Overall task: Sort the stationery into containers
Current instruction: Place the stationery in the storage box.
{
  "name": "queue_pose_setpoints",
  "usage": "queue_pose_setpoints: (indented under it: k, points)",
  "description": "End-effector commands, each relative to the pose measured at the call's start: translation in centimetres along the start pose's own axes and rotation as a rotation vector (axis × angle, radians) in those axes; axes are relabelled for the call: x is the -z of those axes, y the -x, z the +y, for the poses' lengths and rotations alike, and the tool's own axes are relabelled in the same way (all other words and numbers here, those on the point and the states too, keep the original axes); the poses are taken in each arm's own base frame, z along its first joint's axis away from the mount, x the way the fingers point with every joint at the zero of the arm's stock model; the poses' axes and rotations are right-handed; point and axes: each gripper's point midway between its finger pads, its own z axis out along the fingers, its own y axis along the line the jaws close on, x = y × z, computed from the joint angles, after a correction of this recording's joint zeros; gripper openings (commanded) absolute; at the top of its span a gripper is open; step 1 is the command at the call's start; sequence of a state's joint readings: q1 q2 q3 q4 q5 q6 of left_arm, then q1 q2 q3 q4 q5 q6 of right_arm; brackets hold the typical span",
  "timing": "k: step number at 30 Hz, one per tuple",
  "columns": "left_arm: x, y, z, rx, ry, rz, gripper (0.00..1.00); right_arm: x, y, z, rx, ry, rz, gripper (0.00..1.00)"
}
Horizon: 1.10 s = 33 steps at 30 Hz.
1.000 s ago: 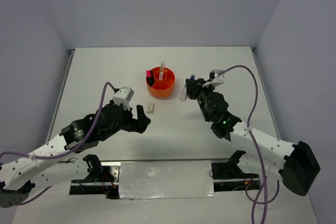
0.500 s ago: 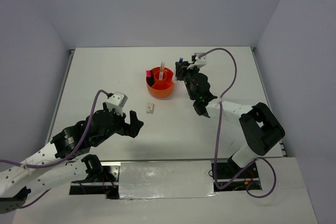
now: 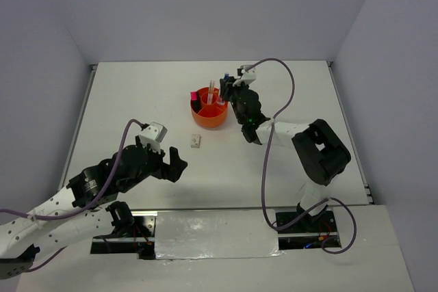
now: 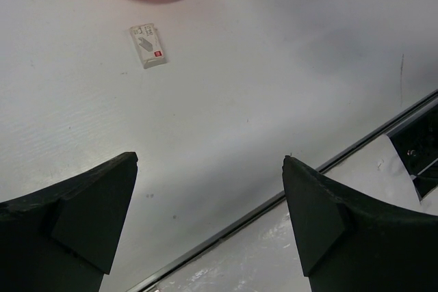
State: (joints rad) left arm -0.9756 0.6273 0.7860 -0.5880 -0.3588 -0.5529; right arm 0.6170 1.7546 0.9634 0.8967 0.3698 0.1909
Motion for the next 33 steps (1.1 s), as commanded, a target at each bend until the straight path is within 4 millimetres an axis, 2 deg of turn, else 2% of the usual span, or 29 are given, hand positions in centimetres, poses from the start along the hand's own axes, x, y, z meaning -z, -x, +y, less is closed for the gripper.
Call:
queue_pose_setpoints:
  k: [1,9,12,13,19,20,23,29,32,33]
  points:
    - [0.0,0.9,-1.0,0.014,-0.050,-0.035,0.99,-1.4,3.4,0.7,-0.026,0.008,-0.115,0.00]
    - [-0.4,0.6,-1.3,0.003,-0.056,-0.016,0.99,-1.9,1.0,0.5,-0.028,0.002,-0.062,0.02]
    - [-0.3,0.7,-1.3,0.004,-0.059,-0.017,0.99,-1.9,0.1,0.4,-0.016,0.000,-0.042,0.09]
    - [-0.2,0.7,-1.4,0.005,-0.064,-0.021,0.99,-1.8,-0.3,0.1,-0.013,-0.006,-0.034,0.16]
    - [-0.3,0.6,-1.6,0.002,-0.077,-0.017,0.99,-1.0,-0.7,-0.1,-0.014,-0.001,-0.030,0.41]
    - [-0.4,0.4,-1.6,0.002,-0.078,-0.011,0.99,-0.9,-0.6,0.0,-0.021,0.008,-0.034,0.53]
    - [-0.7,0.2,-1.4,0.008,-0.055,0.001,0.99,-0.2,-0.1,0.1,-0.029,0.021,-0.041,0.66]
    - [-2.0,-0.7,-0.4,0.034,0.026,0.034,0.99,1.5,1.8,0.2,-0.030,0.049,-0.062,0.75]
    - [-3.5,-1.7,-0.4,0.075,0.062,0.060,0.99,3.2,3.7,0.2,-0.056,0.059,-0.090,0.76]
    - [-4.1,-2.1,-0.3,0.080,0.078,0.072,0.99,4.3,4.9,0.0,-0.072,0.061,-0.108,0.77]
